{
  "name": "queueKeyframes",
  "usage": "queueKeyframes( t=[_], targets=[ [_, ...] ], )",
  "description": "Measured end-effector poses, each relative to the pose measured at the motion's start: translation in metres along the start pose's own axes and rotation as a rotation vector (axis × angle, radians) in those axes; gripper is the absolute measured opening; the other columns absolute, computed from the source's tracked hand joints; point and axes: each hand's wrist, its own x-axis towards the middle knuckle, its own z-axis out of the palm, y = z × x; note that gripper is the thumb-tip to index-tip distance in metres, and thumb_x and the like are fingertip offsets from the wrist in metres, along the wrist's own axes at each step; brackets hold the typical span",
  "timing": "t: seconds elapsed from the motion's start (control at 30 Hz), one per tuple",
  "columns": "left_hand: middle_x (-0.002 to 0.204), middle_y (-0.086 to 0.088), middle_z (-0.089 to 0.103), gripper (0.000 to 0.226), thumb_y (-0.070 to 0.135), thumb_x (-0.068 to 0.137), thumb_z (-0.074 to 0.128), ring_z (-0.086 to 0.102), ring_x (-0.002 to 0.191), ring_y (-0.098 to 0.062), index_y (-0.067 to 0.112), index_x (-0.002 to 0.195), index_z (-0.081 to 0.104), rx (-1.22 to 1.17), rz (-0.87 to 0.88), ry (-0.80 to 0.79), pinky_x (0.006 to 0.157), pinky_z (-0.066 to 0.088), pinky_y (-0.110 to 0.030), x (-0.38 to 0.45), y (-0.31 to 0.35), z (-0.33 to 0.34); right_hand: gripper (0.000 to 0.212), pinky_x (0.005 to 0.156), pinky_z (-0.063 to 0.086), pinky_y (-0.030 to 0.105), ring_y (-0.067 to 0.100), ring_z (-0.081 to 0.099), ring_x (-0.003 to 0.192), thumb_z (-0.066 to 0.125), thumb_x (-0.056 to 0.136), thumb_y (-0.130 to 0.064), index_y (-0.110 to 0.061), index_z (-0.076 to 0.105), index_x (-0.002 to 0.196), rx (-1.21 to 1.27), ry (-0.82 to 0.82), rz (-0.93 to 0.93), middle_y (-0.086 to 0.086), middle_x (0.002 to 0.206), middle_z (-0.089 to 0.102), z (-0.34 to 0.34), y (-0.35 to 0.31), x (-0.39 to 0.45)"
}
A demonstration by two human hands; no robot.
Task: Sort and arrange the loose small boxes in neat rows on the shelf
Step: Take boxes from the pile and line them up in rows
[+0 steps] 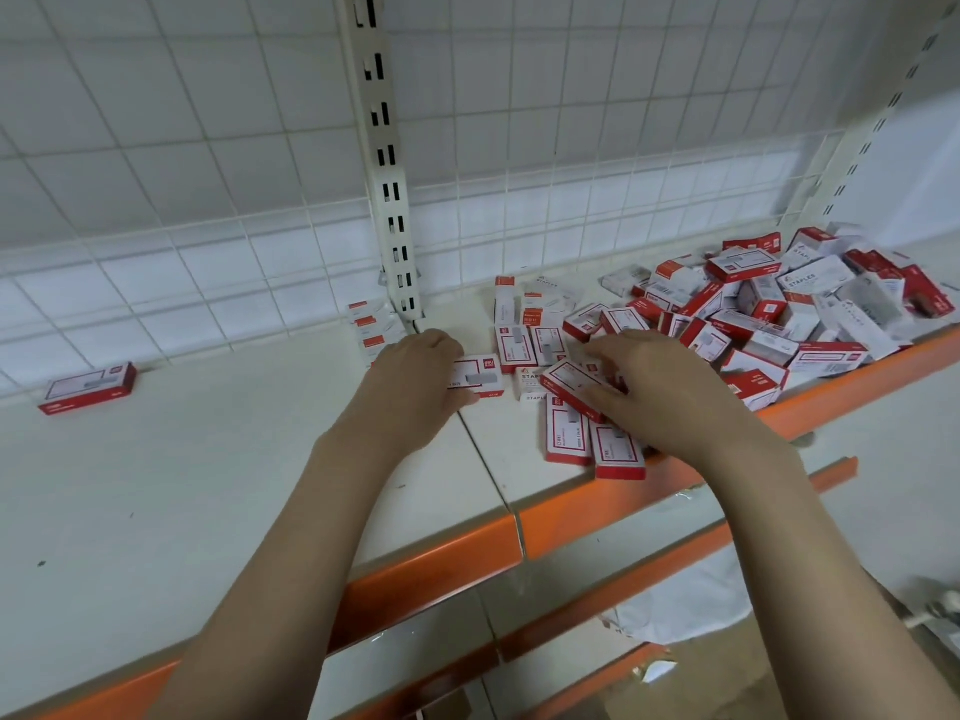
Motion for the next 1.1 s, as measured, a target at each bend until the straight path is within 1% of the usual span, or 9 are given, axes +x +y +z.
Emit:
queueKeyframes(
  t=[0.1,0.27,0.4,0.5,0.67,0.77,0.87,0.97,1.1],
  targets=[
    [0.111,-0.005,0.059,0.035,0.031,0.088,0.06,0.055,0.1,-0.025,0.01,0.116,0.053,-0.062,-0.002,0.092,0.084,0.042,-0.034,-0.015,0.0,-0.013,0.047,0.095,0.04,0.037,0.025,0.049,0.113,0.052,0.09,-0.037,-0.016,0.045,0.132,-0.092,-0.059,0.009,0.006,0.123,0.053,0.002,-0.009,0.013],
    [0.109,-0.009,0.061,0.038,0.025,0.085,0.064,0.056,0.096,-0.03,0.008,0.117,0.053,-0.132,0.011,0.227,0.08,0.041,-0.034,-0.04,-0.001,-0.026,0.052,0.106,0.026,0.041,0.027,0.032,0.127,0.043,0.091,-0.05,-0.015,0.045,0.13,-0.372,-0.119,0.056,0.007,0.133,0.043,0.01,-0.018,0.026],
    [0.111,-0.008,0.061,0.038,0.023,0.085,0.065,0.055,0.098,-0.028,0.007,0.118,0.054,-0.173,0.017,0.281,0.082,0.043,-0.035,-0.054,-0.008,-0.028,0.06,0.108,0.022,0.043,0.03,0.027,0.128,0.038,0.09,-0.057,-0.014,0.048,0.13,-0.462,-0.182,0.121,0.009,0.136,0.037,0.01,-0.02,0.029],
    [0.111,-0.007,0.061,0.039,0.024,0.085,0.065,0.055,0.098,-0.026,0.008,0.119,0.054,-0.186,0.005,0.308,0.08,0.04,-0.029,-0.062,-0.015,-0.029,0.061,0.107,0.021,0.043,0.029,0.026,0.127,0.038,0.09,-0.057,-0.014,0.046,0.131,-0.483,-0.196,0.14,0.009,0.135,0.036,0.013,-0.022,0.03],
    [0.113,-0.006,0.06,0.042,0.024,0.085,0.065,0.054,0.099,-0.025,0.008,0.122,0.053,-0.194,-0.006,0.328,0.078,0.037,-0.024,-0.078,-0.025,-0.032,0.053,0.106,0.022,0.044,0.029,0.028,0.124,0.043,0.089,-0.052,-0.013,0.049,0.125,-0.433,-0.164,0.157,0.009,0.131,0.038,0.015,-0.024,0.027],
    [0.116,-0.006,0.06,0.043,0.025,0.086,0.063,0.053,0.102,-0.024,0.009,0.123,0.051,-0.214,-0.01,0.325,0.08,0.036,-0.023,-0.087,-0.031,-0.034,0.053,0.102,0.026,0.041,0.027,0.033,0.12,0.051,0.084,-0.052,-0.015,0.05,0.122,-0.395,-0.089,0.136,0.007,0.126,0.045,0.017,-0.028,0.023],
    [0.12,-0.003,0.058,0.044,0.028,0.087,0.061,0.051,0.106,-0.02,0.012,0.126,0.05,-0.229,-0.02,0.315,0.082,0.035,-0.021,-0.094,-0.037,-0.036,0.051,0.094,0.033,0.037,0.027,0.044,0.114,0.056,0.084,-0.048,-0.015,0.05,0.122,-0.314,-0.022,0.114,0.007,0.119,0.056,0.02,-0.038,0.017],
    [0.119,-0.001,0.057,0.043,0.027,0.087,0.062,0.05,0.105,-0.018,0.013,0.126,0.05,-0.244,-0.006,0.318,0.082,0.033,-0.02,-0.1,-0.043,-0.038,0.043,0.084,0.041,0.036,0.027,0.054,0.101,0.062,0.083,-0.041,-0.014,0.054,0.115,-0.133,0.061,0.047,0.007,0.109,0.062,0.026,-0.05,0.009],
    [0.114,-0.002,0.061,0.041,0.028,0.087,0.063,0.057,0.094,-0.021,0.012,0.122,0.052,-0.217,0.026,0.336,0.076,0.041,-0.025,-0.111,-0.053,-0.044,0.038,0.081,0.045,0.037,0.021,0.054,0.097,0.068,0.079,-0.03,-0.014,0.058,0.113,0.229,0.166,-0.018,0.004,0.107,0.06,0.028,-0.072,-0.008]
  ],
)
